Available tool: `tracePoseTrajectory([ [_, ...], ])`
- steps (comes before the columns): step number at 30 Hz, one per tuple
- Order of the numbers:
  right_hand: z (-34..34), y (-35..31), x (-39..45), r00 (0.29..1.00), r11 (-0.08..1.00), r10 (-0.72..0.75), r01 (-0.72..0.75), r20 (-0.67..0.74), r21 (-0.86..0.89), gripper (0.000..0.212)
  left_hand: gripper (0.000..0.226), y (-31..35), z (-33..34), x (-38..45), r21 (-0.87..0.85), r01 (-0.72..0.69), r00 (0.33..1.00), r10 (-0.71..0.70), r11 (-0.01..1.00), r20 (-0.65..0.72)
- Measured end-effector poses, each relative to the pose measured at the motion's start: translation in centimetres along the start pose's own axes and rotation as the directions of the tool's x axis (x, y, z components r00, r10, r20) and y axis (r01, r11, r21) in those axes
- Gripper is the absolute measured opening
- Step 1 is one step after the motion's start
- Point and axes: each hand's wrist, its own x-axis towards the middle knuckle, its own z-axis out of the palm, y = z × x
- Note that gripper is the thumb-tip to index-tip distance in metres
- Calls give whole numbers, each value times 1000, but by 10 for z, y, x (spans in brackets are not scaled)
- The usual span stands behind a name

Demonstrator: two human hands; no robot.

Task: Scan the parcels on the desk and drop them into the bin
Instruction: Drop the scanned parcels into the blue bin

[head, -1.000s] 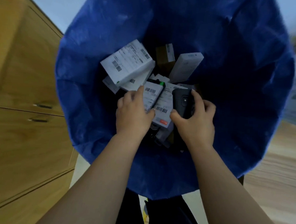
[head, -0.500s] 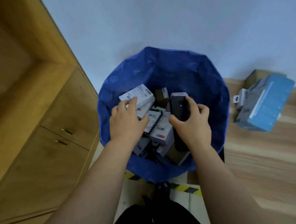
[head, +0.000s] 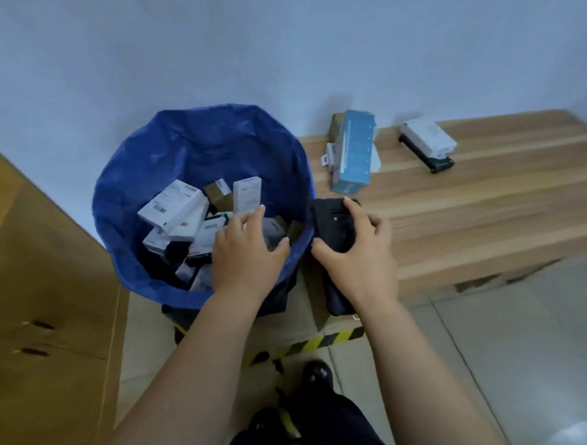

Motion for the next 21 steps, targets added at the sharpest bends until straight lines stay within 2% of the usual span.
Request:
tracePoseTrajectory([
  [10, -129, 85, -21, 953, 989, 148, -142, -263, 40, 77, 70, 140, 61, -30, -11, -271, 960, 271, 963, 67],
  [21, -292, 237, 17, 881, 969, 247, -235, -404, 78, 77, 70, 340, 194, -69, -41, -401, 903, 403, 915, 151],
])
